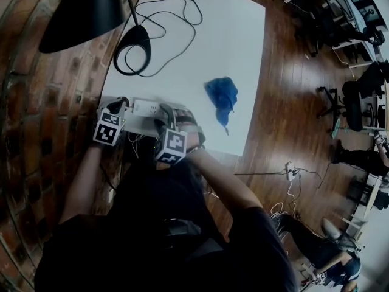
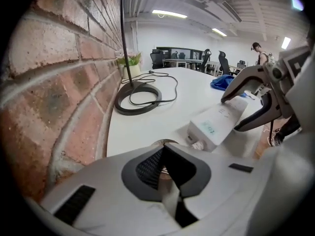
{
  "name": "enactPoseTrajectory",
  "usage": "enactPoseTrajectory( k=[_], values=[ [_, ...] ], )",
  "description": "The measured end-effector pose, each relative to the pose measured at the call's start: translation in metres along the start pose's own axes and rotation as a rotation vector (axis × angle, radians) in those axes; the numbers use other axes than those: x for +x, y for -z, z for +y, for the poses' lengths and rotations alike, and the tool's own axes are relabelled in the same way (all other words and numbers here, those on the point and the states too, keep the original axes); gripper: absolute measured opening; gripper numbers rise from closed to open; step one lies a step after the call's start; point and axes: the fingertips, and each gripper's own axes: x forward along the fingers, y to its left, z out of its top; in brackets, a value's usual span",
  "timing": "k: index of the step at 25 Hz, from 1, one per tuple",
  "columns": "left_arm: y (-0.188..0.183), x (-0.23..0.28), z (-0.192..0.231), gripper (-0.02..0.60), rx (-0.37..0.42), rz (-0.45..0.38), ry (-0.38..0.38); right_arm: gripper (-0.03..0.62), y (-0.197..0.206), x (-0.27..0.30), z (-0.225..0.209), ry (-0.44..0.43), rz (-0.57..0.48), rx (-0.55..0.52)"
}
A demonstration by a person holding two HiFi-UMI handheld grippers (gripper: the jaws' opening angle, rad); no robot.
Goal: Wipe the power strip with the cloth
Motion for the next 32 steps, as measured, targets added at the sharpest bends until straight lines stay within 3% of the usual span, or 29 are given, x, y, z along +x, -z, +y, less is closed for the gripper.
enactPoseTrajectory(
  k=[3,7,10,13,17,20,24,27,32],
  values=[
    [0.000,-0.001,0.000,0.009,0.006,-0.003,-0.013,0.235,-0.001,0.002,0.001,0.017,0.000,0.030],
    [0.002,-0.012,0.008,0.001,-0.092,-0.063,-0.038,0.235,-0.007,0.003,0.002,0.021,-0.007,0.047],
    [-0.018,-0.029,0.001,0.000,-0.144,-0.132,-0.003,0.235,-0.009,0.001,0.000,0.038,-0.019,0.047],
    [-0.040,-0.034,-0.021,-0.003,-0.105,-0.174,0.082,0.245,-0.010,0.003,0.000,0.044,-0.056,0.072],
    [-0.051,-0.023,-0.062,-0.003,-0.009,-0.141,0.201,0.272,-0.011,-0.002,-0.005,0.009,-0.085,0.141],
    [-0.051,-0.017,-0.087,-0.003,0.077,-0.103,0.223,0.282,-0.009,-0.006,-0.006,-0.030,-0.089,0.205],
    [-0.050,-0.014,-0.090,-0.005,0.093,-0.106,0.217,0.282,-0.004,-0.016,-0.010,-0.026,-0.103,0.236],
    [-0.053,-0.016,-0.090,-0.005,0.100,-0.117,0.221,0.282,-0.006,-0.034,-0.021,-0.025,-0.180,0.361],
    [-0.058,-0.024,-0.097,-0.005,0.115,-0.154,0.239,0.272,-0.003,-0.069,-0.051,0.011,-0.340,0.696]
  ],
)
